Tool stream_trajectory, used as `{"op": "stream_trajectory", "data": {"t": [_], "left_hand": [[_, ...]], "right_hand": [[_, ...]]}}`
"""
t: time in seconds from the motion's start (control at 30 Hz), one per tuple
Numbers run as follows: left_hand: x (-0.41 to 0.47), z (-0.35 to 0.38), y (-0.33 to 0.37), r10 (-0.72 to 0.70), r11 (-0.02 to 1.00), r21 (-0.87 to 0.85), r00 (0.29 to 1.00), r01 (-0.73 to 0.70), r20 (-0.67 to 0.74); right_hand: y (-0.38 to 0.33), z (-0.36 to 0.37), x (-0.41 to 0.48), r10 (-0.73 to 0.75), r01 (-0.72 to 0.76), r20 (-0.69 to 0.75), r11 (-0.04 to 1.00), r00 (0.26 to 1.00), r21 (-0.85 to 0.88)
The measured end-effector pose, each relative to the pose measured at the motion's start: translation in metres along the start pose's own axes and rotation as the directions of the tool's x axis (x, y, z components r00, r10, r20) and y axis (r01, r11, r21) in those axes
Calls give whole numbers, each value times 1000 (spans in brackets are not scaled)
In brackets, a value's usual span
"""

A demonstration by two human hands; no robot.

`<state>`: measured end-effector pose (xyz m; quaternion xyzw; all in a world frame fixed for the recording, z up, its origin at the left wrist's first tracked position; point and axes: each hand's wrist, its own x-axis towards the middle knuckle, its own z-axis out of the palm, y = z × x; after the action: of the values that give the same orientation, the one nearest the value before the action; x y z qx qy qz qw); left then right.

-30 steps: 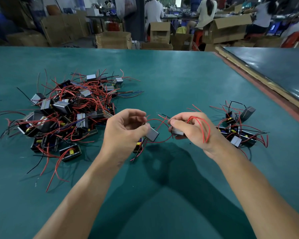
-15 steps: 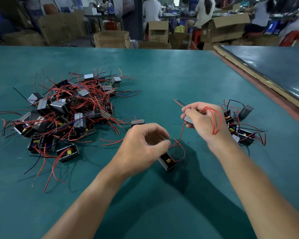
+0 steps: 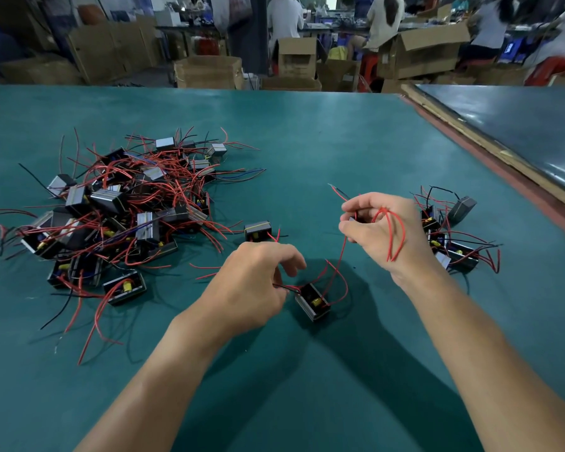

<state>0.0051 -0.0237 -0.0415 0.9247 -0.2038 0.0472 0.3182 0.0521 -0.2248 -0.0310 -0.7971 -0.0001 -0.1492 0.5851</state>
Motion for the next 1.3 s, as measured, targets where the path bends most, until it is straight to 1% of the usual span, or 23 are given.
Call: {"op": "stream_trajectory", "data": {"t": [0.07,0.1,0.2,0.23,0.3,0.37,0.43,0.5,0.6,0.67,0.73,0.77,0.8,0.87,0.93,0.97,1.03,1.13,1.17,1.3], "left_hand": [[1,1,-3,-22,1000,18,998,24,-64],[2,2,-4,-56,998,32,992,60,-112],[3,3,-8,-208,971,60,937,233,-281],[3,3,-8,-250,957,65,916,283,-315],[3,2,-7,-304,933,73,879,353,-368],[5,-2,-8,-331,911,94,847,402,-416],[5,-7,-13,-360,886,122,830,447,-427],[5,-10,-19,-386,864,156,830,478,-402],[4,-10,-21,-396,862,173,847,476,-355],[4,-9,-19,-345,884,192,872,426,-348],[4,-10,-15,-312,909,153,876,388,-369],[4,-11,-13,-320,921,100,876,377,-361],[5,-12,-12,-341,929,24,882,368,-325],[6,-12,-9,-378,923,-146,913,357,-154],[6,-10,-4,-375,882,-293,926,370,40],[6,-10,-1,-368,851,-364,924,380,103],[5,-10,3,-356,784,-485,921,387,160],[5,-17,3,-349,699,-593,914,400,206],[4,-20,2,-343,681,-608,911,408,228],[1,-24,0,-309,671,-600,900,435,306]], "right_hand": [[0,0,1,2,-2,-13,1000,1000,9],[-1,0,1,7,-7,-21,1000,1000,10],[0,1,3,13,-13,-42,1000,999,2],[1,1,3,11,-11,-23,1000,1000,0],[2,1,1,8,-7,71,1000,997,-14],[3,0,-1,25,-9,160,995,987,-100],[2,0,-2,33,12,206,977,978,-212],[1,1,-3,37,24,231,967,972,-253],[-1,1,-5,28,36,238,965,971,-261],[-2,0,-5,18,43,236,967,972,-249],[-1,-1,-5,20,27,223,978,975,-206],[-1,-2,-4,32,8,219,984,975,-179],[-1,-2,-4,47,-12,220,988,974,-156],[0,-2,-3,65,-33,233,990,970,-139],[0,-2,-3,78,-33,255,984,964,-177],[0,-2,-3,89,-34,269,978,959,-205],[0,-3,-3,119,-40,301,966,946,-256],[0,-3,-3,148,-41,333,951,931,-308],[0,-3,-4,143,-28,339,946,930,-324],[2,-4,-5,136,8,366,930,921,-367]]}}
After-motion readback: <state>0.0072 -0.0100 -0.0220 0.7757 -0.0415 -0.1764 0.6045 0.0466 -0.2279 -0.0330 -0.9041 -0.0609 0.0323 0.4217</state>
